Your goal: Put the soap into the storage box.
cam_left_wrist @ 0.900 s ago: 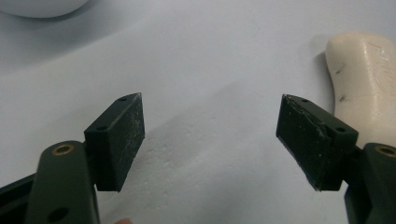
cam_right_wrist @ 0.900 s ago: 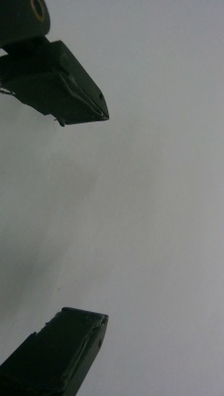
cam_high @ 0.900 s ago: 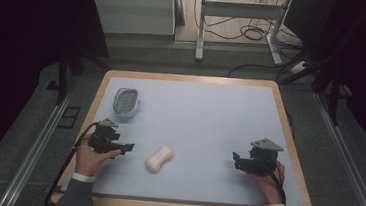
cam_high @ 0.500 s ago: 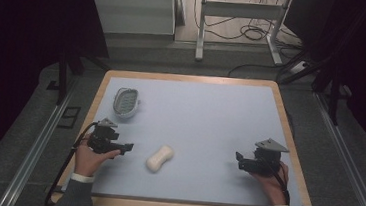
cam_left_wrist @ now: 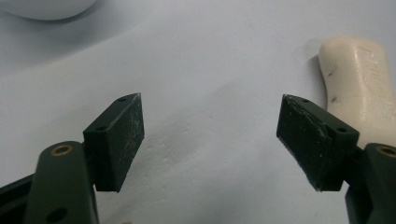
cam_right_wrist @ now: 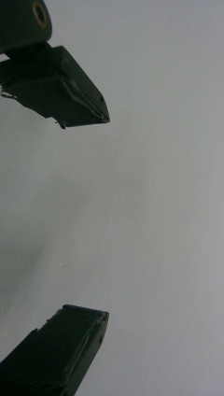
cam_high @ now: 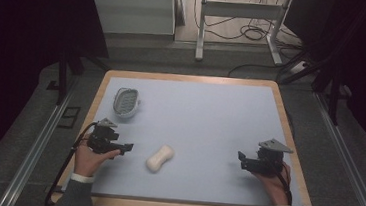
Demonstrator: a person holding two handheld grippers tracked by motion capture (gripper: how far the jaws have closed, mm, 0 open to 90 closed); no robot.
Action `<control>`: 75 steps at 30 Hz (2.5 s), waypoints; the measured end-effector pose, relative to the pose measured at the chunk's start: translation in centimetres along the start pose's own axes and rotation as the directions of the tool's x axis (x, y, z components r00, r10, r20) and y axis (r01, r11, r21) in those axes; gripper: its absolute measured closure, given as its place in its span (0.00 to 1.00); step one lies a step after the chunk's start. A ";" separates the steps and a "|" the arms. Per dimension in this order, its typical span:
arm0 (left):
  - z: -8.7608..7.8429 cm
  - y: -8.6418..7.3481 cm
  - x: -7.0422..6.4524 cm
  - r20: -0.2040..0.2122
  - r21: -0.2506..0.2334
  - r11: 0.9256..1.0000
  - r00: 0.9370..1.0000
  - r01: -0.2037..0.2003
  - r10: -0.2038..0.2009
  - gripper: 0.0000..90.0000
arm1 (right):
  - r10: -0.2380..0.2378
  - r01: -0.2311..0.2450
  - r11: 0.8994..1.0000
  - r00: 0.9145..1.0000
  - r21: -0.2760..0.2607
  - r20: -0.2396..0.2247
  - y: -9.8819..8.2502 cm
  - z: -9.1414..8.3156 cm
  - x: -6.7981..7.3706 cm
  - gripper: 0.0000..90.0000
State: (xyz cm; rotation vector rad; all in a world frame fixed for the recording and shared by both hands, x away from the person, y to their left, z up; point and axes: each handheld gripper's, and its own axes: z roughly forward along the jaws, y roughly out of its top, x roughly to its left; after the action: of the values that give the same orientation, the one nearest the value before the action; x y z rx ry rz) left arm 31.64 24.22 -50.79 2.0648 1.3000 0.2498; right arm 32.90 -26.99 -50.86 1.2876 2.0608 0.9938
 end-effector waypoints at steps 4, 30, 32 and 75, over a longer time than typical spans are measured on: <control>-0.1 0.2 -0.2 -0.001 0.002 1.000 1.000 -0.008 0.008 0.26 | 0.005 -0.005 1.000 1.000 -0.006 -0.001 0.1 -0.2 0.0 0.06; -4.5 3.7 -2.9 0.075 -0.002 0.993 0.990 -0.118 0.118 0.24 | 0.028 -0.028 0.999 0.999 -0.024 0.020 -0.2 -1.5 -0.9 0.06; -4.5 4.0 -3.3 0.089 0.002 0.993 0.989 -0.121 0.120 0.25 | 0.031 -0.031 0.999 0.999 -0.022 0.023 -0.2 -1.6 -1.0 0.06; 3.3 5.3 -10.9 0.083 0.207 0.941 0.964 -0.266 0.255 0.25 | 0.034 -0.034 0.999 0.999 -0.001 0.042 -0.8 -1.4 -1.4 0.06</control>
State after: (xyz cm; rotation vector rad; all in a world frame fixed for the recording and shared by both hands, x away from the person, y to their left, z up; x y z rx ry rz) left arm 31.82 11.97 -47.92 2.4153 1.0573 0.1721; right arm 32.01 -28.88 -50.56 1.3363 2.0135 0.9743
